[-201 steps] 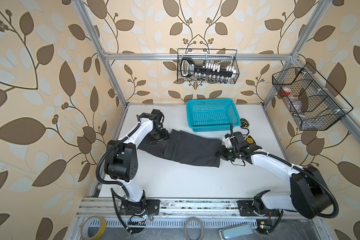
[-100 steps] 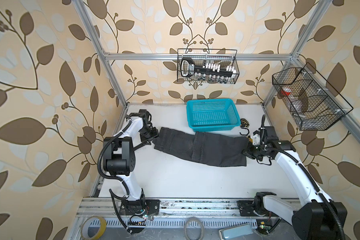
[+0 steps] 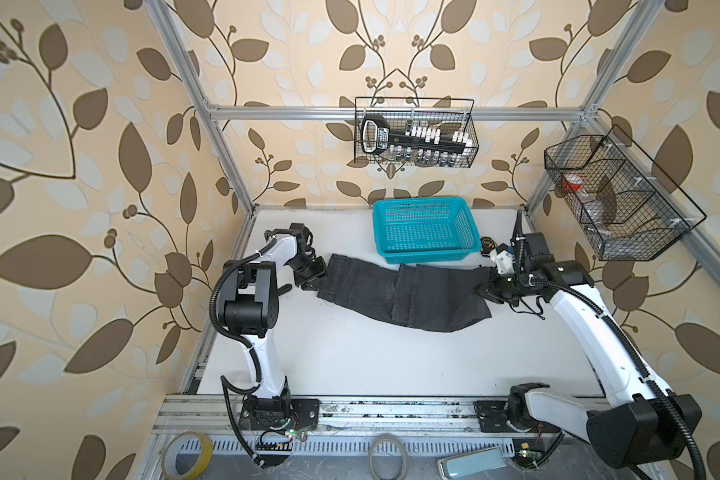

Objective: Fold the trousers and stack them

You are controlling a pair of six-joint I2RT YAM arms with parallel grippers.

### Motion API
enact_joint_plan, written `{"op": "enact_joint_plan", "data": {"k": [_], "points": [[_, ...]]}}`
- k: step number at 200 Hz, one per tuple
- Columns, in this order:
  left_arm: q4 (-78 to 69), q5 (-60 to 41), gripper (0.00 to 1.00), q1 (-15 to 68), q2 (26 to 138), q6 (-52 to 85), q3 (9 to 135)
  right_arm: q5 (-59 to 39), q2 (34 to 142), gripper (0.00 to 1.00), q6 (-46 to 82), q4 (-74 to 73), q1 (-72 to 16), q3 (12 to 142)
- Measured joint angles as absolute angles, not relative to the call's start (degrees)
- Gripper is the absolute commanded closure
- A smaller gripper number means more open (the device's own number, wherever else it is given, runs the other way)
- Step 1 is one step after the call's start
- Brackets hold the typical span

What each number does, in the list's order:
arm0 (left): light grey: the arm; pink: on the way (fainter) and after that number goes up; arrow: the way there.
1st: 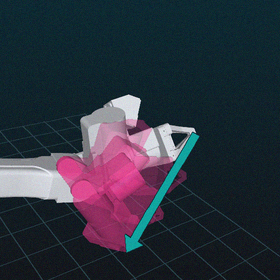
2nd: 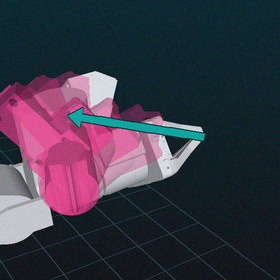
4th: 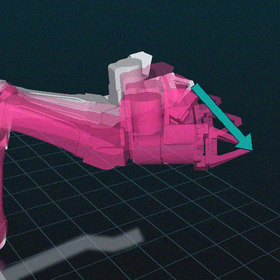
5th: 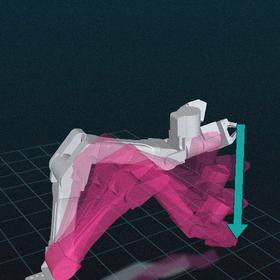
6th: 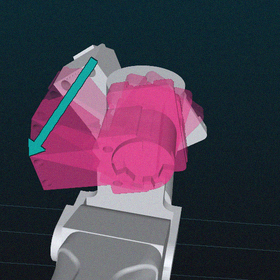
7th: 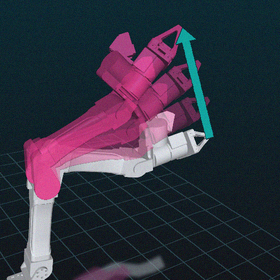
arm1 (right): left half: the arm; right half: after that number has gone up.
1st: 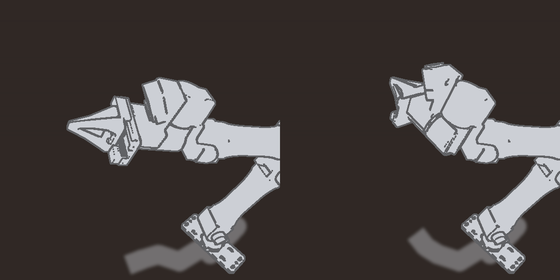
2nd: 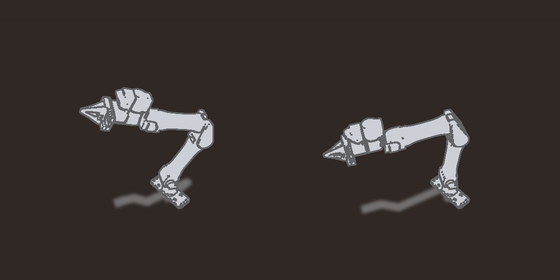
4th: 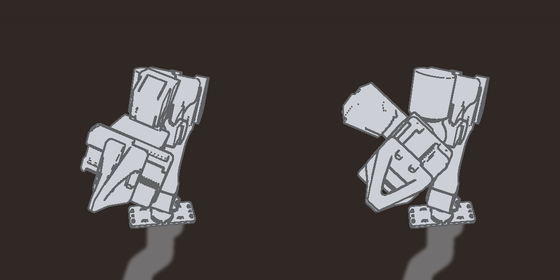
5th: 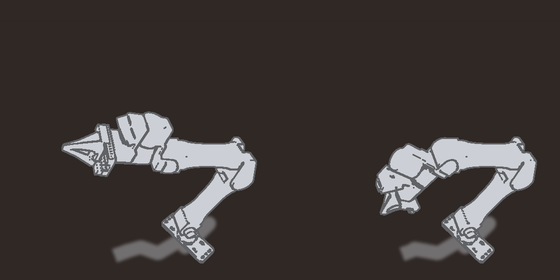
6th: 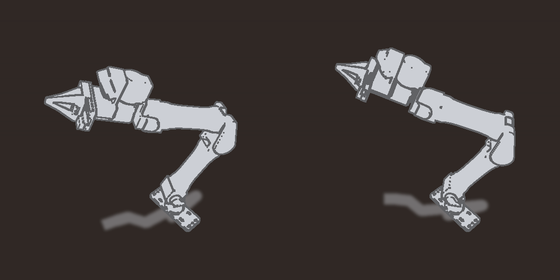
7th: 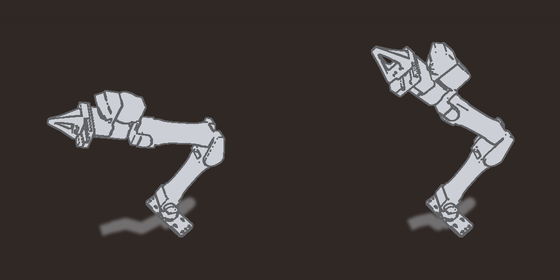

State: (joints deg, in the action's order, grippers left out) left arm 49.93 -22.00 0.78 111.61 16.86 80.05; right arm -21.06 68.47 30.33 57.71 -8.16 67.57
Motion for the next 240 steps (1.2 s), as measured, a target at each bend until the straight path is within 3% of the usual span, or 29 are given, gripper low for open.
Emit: {"op": "enact_joint_plan", "data": {"k": [61,131,183,240], "points": [[49.45,-20.95,0.56,0.78,113.8,16.71,80.18,-23.4,75.96,0.96,41.21,47.42,-22.55,75.0],[51.18,-20.4,0.5,0.75,113.75,16.6,83.29,-22.37,88.79,0.94,46.54,40.73,-31.59,88.27],[54.3,-16.23,0.47,0.64,114.67,15.86,92.92,-21.02,102.24,0.92,46.92,36.99,-38.06,98.72],[54.37,-13.23,0.48,0.25,123.02,14.48,100.29,-20.78,111.66,0.92,47.75,33.63,-41.17,105.56]]}}
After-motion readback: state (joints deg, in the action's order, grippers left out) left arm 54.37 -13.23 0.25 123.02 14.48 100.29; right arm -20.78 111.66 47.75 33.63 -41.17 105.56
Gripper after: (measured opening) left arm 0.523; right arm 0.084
